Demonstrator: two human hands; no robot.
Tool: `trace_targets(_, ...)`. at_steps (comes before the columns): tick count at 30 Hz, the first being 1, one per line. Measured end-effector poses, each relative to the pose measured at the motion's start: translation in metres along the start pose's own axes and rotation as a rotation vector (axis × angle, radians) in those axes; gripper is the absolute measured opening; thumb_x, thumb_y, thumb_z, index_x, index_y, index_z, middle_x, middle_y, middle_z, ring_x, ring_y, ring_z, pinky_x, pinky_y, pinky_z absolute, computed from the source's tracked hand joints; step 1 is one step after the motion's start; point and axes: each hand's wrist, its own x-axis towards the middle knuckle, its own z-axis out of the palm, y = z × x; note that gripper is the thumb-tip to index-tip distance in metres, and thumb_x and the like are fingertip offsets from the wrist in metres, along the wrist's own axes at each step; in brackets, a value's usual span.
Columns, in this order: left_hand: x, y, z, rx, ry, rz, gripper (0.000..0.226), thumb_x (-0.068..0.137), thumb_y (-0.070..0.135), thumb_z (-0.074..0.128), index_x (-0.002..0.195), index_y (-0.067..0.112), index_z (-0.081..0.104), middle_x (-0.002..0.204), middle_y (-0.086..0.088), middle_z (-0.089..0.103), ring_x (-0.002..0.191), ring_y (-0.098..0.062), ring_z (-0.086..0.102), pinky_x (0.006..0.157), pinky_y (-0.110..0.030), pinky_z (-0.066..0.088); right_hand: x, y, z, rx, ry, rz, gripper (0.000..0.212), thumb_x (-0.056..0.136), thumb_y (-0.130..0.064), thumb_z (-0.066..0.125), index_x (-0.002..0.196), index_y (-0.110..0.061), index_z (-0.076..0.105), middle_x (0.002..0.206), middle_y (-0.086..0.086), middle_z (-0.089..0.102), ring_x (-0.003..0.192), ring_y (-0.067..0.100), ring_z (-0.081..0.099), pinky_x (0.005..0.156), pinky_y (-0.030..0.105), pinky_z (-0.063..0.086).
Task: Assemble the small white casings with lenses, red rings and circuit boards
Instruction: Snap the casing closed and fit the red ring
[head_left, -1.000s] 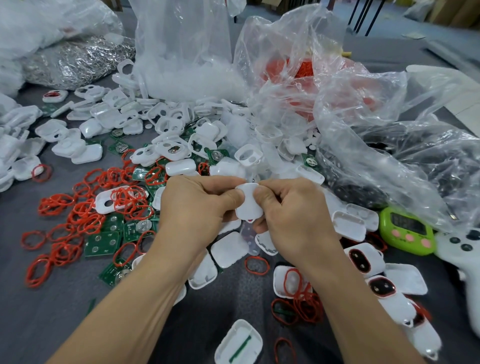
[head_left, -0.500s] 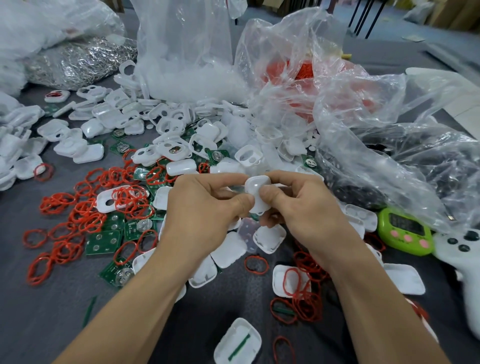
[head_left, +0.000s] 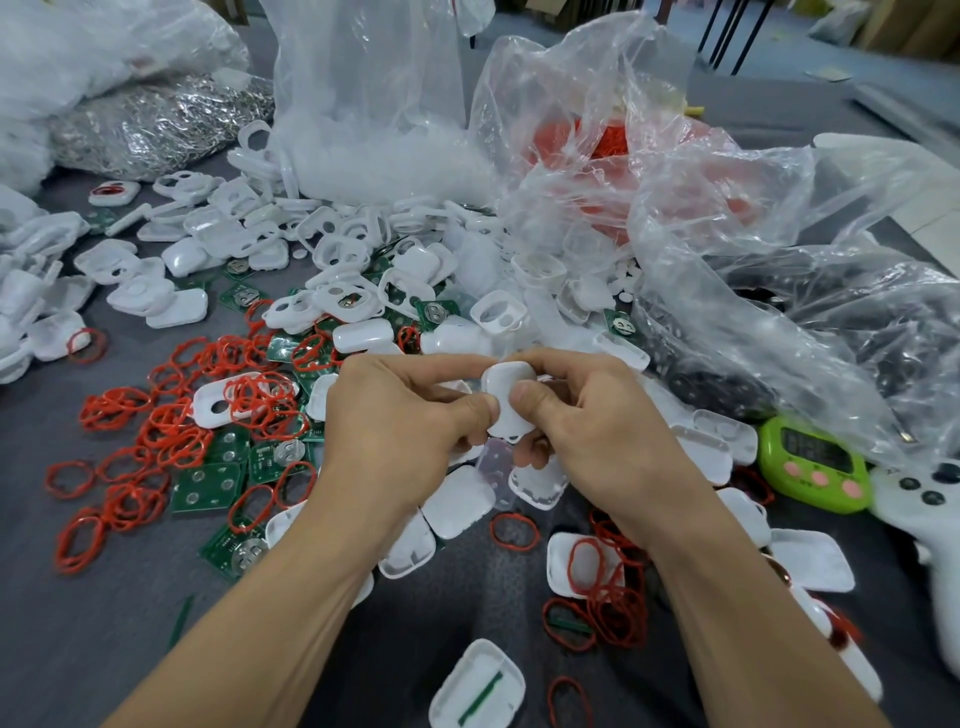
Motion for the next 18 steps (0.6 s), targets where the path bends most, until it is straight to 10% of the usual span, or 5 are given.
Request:
trace_targets(4,-0.002,0.0,0.002,0.045,0.044,0.015,0.029,0.077,-0.001,0.083,0.09,0.024,0.084,0.062,-0.011,0.073,0.055,-0.022,0.065,0.068,-0.051,0.065,0.0,0.002,0.003,-0.021,0.009,-0.015,0.016,0.1,-0.026,0.058,0.103,-0.029,0.074,0.074,-0.005,0.073,0.056,0.015,0.069,0.058,0.03,0.052)
trace_targets(10,-0.002,0.006,0.007,0.07,0.054,0.147,0.024,0.08,0.015,0.085,0.091,0.035,0.08,0.069,-0.003,0.076,0.067,-0.018,0.074,0.074,-0.038,0.064,0.003,-0.007,0.0,0.357,0.031,0.098,0.022,0.107,-0.01,0.051,0.101,-0.013,0.072,0.07,0.004,0.067,0.051,0.017,0.057,0.047,0.023,0.044)
trace_targets(18,-0.01,0.002,0.012,0.412,0.047,0.279,0.033,0.077,0.051,0.078,0.063,0.022,0.069,0.052,0.009,0.063,0.045,-0.005,0.051,0.046,-0.015,0.034,-0.001,-0.011,0.001,0.467,-0.032,0.147,0.032,0.107,-0.012,0.048,0.091,-0.018,0.075,0.071,0.009,0.06,0.051,0.016,0.048,0.046,0.022,0.037)
